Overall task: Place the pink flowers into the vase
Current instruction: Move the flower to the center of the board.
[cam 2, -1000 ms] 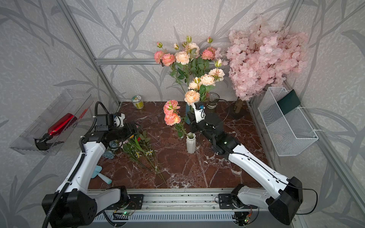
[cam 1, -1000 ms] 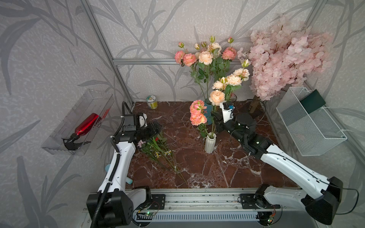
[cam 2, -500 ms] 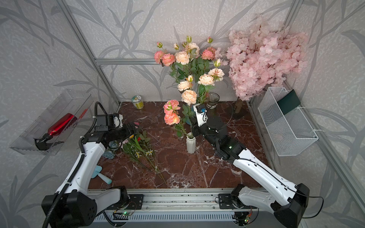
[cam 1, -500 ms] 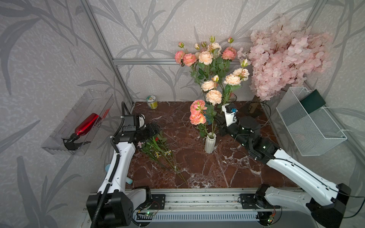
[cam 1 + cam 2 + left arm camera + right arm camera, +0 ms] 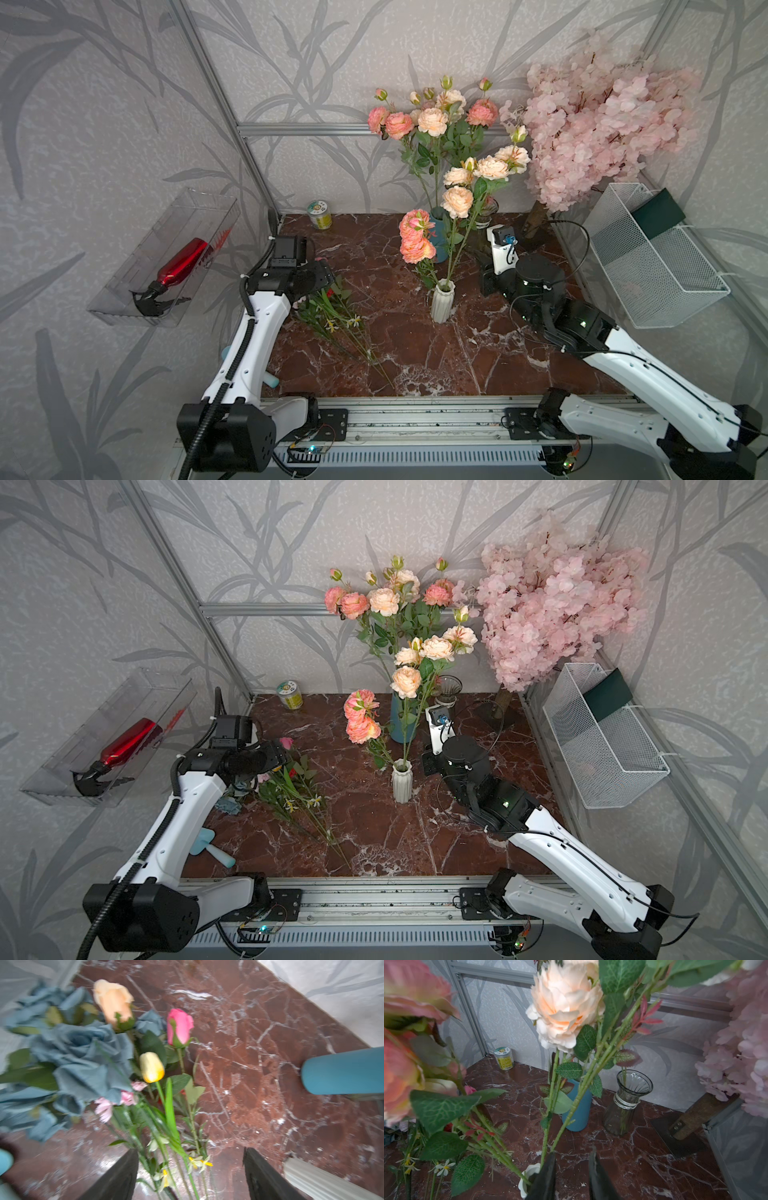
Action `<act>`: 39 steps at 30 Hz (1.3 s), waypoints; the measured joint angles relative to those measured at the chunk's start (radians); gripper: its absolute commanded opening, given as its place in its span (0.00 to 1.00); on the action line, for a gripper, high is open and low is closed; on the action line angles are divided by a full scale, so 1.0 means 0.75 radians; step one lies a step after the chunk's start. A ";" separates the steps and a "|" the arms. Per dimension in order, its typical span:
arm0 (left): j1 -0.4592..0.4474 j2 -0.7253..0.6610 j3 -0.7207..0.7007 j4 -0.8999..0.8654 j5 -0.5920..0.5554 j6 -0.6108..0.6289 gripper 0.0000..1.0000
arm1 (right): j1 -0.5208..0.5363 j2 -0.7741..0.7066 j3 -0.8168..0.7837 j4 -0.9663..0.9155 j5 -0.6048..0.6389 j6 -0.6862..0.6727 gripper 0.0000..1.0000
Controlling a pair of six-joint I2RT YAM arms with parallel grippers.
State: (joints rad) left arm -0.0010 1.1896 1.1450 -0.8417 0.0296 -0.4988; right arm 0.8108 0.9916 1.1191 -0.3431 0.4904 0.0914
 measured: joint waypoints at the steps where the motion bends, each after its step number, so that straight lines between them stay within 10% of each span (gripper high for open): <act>1: 0.000 -0.005 0.000 -0.027 -0.037 -0.021 0.80 | 0.000 0.000 -0.002 -0.013 0.010 0.007 0.28; 24: 0.126 -0.200 -0.272 -0.325 -0.370 -0.673 0.78 | 0.000 -0.182 -0.327 -0.099 -0.174 0.279 0.28; 39: 0.343 0.215 -0.299 -0.069 -0.335 -0.781 0.76 | -0.124 -0.320 -0.438 -0.117 -0.315 0.287 0.29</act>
State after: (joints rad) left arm 0.2565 1.3510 0.9211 -0.8936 -0.2214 -1.0847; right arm 0.7177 0.7513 0.7906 -0.4313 0.2539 0.3065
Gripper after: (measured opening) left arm 0.765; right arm 0.289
